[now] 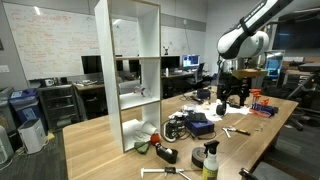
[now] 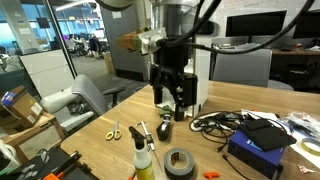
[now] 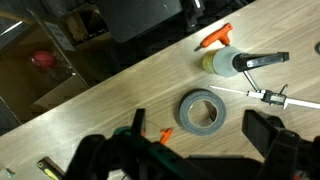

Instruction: Put the masking tape on the shelf.

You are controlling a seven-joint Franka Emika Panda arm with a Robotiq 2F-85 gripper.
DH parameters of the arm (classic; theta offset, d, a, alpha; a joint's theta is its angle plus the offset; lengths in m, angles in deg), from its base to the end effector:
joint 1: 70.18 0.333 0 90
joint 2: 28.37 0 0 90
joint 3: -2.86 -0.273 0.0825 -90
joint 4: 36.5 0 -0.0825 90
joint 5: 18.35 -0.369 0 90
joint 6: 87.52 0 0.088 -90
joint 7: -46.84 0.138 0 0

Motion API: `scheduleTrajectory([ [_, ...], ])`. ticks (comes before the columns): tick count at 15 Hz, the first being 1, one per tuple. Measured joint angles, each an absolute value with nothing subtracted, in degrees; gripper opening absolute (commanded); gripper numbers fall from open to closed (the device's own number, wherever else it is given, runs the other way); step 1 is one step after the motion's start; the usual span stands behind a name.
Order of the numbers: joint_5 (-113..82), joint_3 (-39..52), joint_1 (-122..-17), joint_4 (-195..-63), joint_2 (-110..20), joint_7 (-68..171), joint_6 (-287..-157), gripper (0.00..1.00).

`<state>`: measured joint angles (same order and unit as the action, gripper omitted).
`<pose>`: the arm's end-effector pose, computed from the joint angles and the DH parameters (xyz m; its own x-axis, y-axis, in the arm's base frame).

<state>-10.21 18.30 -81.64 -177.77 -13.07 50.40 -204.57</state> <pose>0.3721 -0.1962 0.3142 0.8905 -0.4259 -0.1598 -0.4229 -0.9045 0.0540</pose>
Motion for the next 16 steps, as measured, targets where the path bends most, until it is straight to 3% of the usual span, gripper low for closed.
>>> scheduleTrajectory([
  [16, -7.1, 17.3, -82.1, -173.9, -37.0, 68.6, -227.9, 1.00],
])
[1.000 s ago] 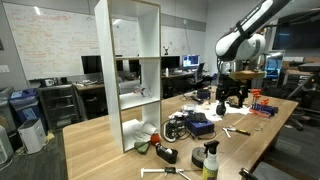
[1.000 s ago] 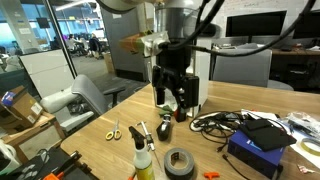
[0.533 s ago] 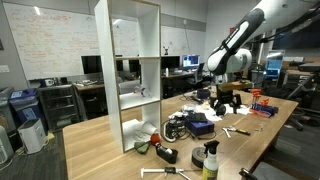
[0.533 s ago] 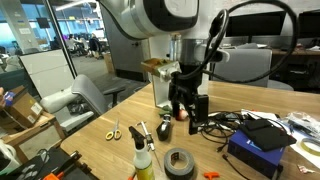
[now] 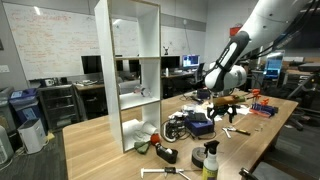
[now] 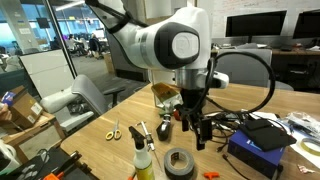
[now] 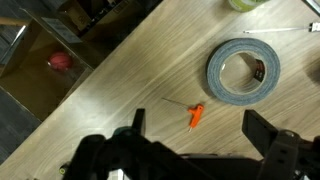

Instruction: Put the masking tape on the shelf.

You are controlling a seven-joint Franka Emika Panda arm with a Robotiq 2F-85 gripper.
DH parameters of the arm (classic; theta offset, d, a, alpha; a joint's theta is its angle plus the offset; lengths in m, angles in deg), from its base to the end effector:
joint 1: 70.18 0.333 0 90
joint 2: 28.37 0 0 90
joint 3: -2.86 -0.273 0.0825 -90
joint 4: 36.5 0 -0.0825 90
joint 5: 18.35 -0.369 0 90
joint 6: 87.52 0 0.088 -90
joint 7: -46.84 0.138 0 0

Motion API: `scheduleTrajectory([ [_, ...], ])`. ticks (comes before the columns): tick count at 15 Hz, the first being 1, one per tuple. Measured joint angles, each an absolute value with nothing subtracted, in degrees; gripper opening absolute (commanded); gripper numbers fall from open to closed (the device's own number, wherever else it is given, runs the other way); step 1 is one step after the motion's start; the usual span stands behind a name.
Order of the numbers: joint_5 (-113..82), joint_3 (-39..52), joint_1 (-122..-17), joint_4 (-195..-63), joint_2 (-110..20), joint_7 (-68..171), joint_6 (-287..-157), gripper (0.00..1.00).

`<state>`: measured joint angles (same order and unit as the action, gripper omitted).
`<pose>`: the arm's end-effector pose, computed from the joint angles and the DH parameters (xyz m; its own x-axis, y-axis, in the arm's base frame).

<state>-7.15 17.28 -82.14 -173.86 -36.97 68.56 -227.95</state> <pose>0.4198 -0.2172 0.1878 0.7733 -0.6325 -0.0440 -0.6174 -0.7670 0.1746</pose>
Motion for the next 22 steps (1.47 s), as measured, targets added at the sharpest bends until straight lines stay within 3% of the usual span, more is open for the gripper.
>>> scheduleTrajectory([
  [8, -10.5, 17.2, -81.3, -173.0, -49.0, 70.3, -237.8, 1.00],
  [22, -27.1, 10.9, -81.3, -168.6, -58.2, 61.5, -238.7, 1.00],
])
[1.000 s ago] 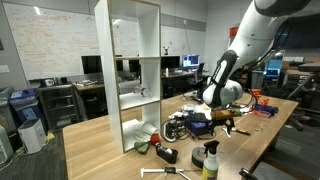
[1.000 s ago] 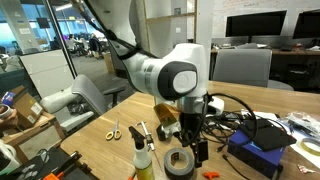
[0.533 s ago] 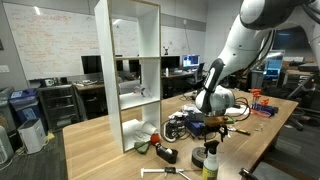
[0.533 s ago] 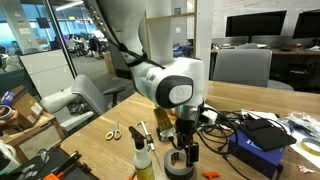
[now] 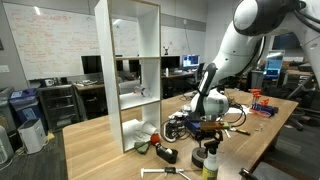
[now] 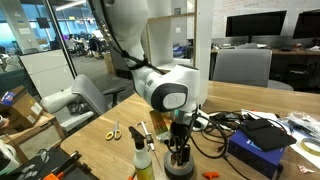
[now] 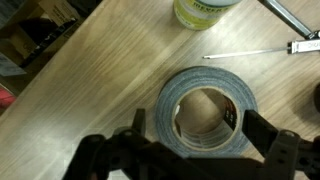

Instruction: Put the masking tape on the shelf.

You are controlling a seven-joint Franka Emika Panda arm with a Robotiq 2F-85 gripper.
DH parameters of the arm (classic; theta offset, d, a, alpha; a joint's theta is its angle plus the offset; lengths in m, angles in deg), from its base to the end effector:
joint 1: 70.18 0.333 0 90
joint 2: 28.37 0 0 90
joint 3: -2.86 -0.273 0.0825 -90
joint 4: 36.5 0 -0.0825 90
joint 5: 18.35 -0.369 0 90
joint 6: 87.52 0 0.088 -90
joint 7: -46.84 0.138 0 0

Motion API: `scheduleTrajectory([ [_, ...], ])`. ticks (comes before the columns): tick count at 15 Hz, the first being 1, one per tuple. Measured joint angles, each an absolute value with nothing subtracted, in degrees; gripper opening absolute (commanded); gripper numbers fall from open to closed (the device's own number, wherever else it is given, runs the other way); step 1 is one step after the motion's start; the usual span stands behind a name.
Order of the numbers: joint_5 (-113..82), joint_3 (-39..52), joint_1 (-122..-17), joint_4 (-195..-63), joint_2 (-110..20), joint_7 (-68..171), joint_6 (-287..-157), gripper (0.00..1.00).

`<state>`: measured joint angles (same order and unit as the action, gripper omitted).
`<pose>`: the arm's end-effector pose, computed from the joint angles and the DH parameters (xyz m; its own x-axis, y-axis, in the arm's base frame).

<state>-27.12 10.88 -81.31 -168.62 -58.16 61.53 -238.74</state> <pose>0.4328 -0.1635 0.0546 0.7385 -0.6540 -0.1639 -0.6536 -0.7541 0.0643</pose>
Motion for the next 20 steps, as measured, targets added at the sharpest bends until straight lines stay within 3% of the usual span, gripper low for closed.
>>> scheduleTrajectory([
  [20, -30.5, 8.9, -87.0, -165.5, -66.8, 51.4, -238.7, 1.00],
])
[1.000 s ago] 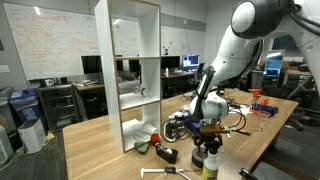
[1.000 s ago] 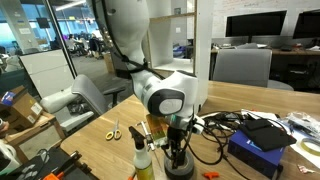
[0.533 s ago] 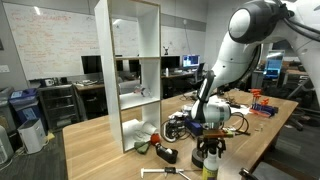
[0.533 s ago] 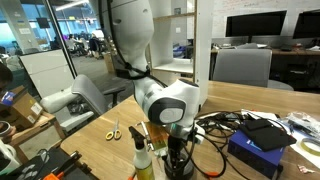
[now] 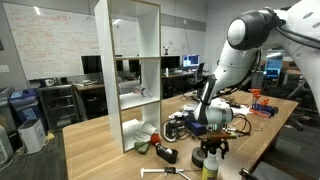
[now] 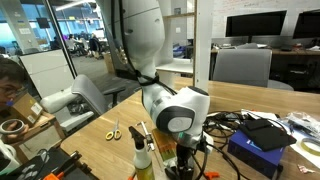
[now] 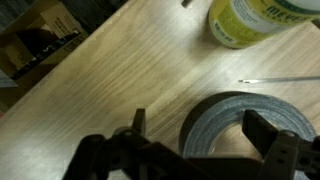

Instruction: Put the masking tape on the shelf.

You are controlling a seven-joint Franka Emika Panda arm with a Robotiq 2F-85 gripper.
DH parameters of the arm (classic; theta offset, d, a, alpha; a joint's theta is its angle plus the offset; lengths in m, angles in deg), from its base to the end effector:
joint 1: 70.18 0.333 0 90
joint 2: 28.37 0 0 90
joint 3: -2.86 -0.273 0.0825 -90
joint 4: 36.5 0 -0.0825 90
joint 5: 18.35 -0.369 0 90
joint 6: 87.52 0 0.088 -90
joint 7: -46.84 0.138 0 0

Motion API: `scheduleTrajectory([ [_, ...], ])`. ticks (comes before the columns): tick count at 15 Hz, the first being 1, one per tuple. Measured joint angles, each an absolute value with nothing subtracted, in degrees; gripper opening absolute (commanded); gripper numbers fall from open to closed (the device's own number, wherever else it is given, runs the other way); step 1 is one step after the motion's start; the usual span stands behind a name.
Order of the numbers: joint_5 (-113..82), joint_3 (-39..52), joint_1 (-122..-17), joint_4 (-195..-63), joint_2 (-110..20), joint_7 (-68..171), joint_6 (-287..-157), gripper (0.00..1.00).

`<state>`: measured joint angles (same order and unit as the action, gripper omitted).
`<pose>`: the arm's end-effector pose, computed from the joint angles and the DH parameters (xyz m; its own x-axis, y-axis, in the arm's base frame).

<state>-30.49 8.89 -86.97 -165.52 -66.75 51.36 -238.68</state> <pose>0.4021 -0.1845 -0.0014 0.7561 -0.5977 -0.2666 -0.6113 -0.7904 0.0386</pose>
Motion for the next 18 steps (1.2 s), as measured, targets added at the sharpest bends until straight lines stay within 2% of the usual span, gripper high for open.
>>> scheduleTrajectory([
  [6, -30.5, 9.0, -88.6, -160.7, -69.9, 50.0, -237.4, 1.00],
  [7, -30.5, 9.0, -88.8, -159.9, -70.6, 49.9, -237.1, 0.75],
  [8, -30.5, 9.0, -88.9, -159.3, -71.2, 49.8, -236.8, 0.72],
  [9, -30.5, 9.0, -89.1, -158.7, -71.8, 49.6, -236.7, 0.64],
  [11, -30.5, 9.0, -89.2, -157.7, -72.9, 49.3, -236.7, 0.43],
  [14, -30.5, 8.9, -89.3, -156.4, -74.1, 49.1, -236.6, 0.16],
  [15, -30.5, 8.9, -89.3, -156.1, -74.2, 49.1, -236.5, 0.10],
  [16, -30.5, 8.9, -89.3, -155.8, -74.3, 49.1, -236.4, 0.07],
  [18, -30.5, 8.9, -89.3, -155.5, -74.3, 49.1, -236.2, 0.12],
])
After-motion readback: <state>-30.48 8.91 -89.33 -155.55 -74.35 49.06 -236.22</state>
